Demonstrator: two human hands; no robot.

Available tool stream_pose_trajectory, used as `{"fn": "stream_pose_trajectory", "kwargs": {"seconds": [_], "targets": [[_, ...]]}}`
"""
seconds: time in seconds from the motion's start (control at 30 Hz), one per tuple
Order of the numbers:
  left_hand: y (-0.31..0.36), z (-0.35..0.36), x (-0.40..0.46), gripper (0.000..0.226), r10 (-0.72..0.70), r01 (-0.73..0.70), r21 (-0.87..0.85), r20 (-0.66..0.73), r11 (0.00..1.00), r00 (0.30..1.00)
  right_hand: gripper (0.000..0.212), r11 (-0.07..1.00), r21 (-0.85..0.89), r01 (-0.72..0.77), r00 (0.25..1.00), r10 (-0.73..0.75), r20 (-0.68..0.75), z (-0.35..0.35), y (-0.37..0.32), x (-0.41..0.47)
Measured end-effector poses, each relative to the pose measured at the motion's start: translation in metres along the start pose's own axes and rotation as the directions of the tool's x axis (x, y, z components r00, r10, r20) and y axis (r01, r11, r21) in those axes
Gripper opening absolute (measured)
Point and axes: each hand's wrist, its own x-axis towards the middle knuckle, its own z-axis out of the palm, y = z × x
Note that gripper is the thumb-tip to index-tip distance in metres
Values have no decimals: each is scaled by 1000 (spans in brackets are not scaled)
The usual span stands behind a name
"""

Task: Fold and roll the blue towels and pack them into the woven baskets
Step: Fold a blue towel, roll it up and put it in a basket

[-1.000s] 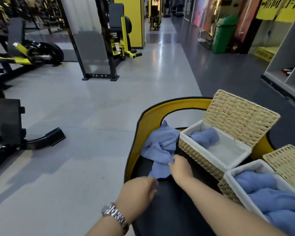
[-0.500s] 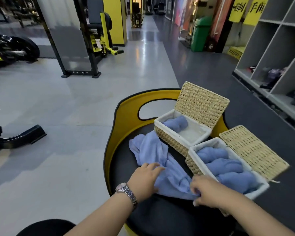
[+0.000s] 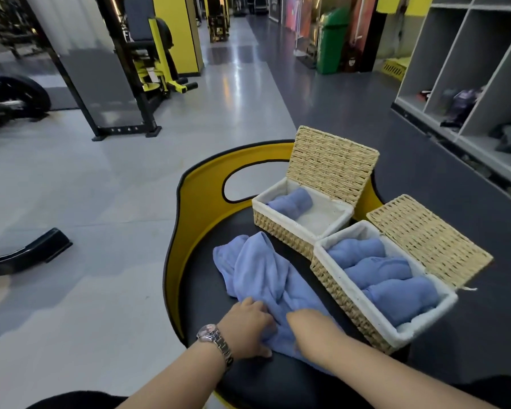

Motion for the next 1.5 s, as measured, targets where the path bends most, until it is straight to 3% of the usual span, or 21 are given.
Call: {"fn": "stream_pose_trajectory", "kwargs": {"seconds": [0.1,0.2,0.33,0.4,0.47,0.53,0.67,0.8,0.97,1.13,1.5], "targets": [[0,3,3,41,32,-32,-29,-17,999,999,14,990,121,74,994,-64,-87,-4,3,6],[0,-2,6,33,24,-40,-175,-94,984,995,31,985,127,116,887,-46,-459,-16,11,16],[-10,-19,4,23,-134,47,-376,-207,925,969,15,951,134,278,912,-218,-347,-51,33,-1],[-16,-22,-2,21,-169,73,-399,-211,914,963,14,930,265,254,909,-136,-394,-67,44,-14],[-20,-26,-10,17,-170,81,-399,-194,913,966,18,866,392,311,822,-38,-568,-75,55,-28],[-24,-36,-19,17,-179,87,-363,-227,928,957,15,831,449,327,759,52,-649,-78,70,-41],[-35,-75,-44,19,-259,159,-315,-311,936,914,20,820,491,294,717,151,-681,-102,92,-64],[-39,-125,-77,15,-355,191,-375,-442,907,824,21,795,523,307,632,241,-737,-126,109,-92],[-34,-177,-102,19,-443,291,-335,-632,896,636,20,798,481,363,506,265,-821,-162,112,-130],[-41,-199,-131,25,-545,387,-392,-690,835,476,19,710,526,469,414,349,-841,-188,112,-157],[-78,-155,-199,29,-689,506,-474,-575,720,441,19,593,679,432,476,490,-730,-159,156,-179]]}}
